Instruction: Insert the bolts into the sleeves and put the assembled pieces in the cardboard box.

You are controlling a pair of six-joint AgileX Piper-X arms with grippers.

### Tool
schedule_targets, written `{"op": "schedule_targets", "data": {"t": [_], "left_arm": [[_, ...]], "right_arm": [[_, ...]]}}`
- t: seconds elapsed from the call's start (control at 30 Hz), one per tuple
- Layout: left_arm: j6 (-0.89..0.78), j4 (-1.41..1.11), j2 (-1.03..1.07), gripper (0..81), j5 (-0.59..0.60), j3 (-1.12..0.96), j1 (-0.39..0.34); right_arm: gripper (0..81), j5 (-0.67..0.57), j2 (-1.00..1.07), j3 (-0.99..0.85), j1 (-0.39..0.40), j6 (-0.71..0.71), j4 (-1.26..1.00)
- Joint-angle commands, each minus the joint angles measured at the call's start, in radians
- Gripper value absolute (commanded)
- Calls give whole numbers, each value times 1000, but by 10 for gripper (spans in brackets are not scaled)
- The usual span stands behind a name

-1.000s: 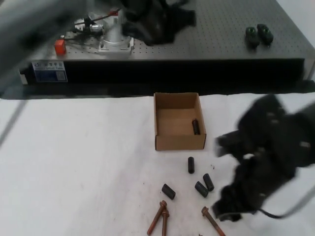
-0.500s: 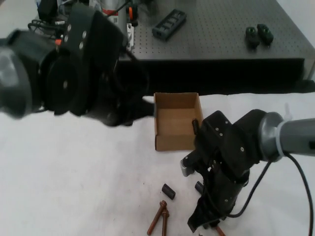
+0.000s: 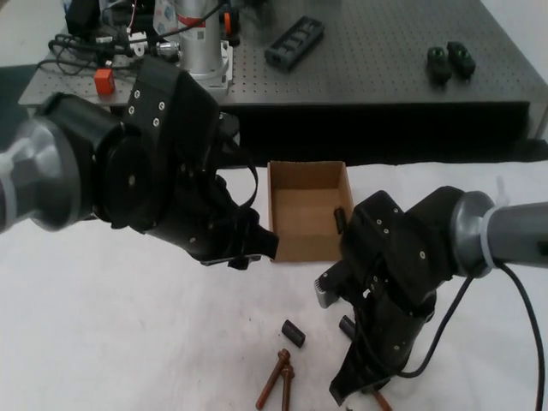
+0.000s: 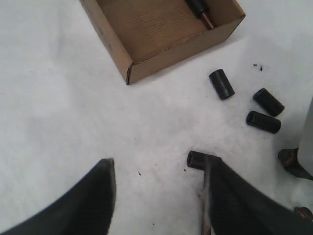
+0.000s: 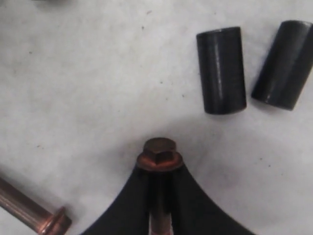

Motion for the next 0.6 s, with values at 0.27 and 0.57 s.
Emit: {"op": "schedule_targets", "data": {"t": [0.27, 0.57], "left_arm": [[41, -2, -1, 405, 16, -1, 1], [141, 13, 110, 405, 56, -49, -53]], "right_arm": [[22, 33, 7, 8, -11, -52, 17], [22, -64, -233, 11, -143, -14, 59]]}}
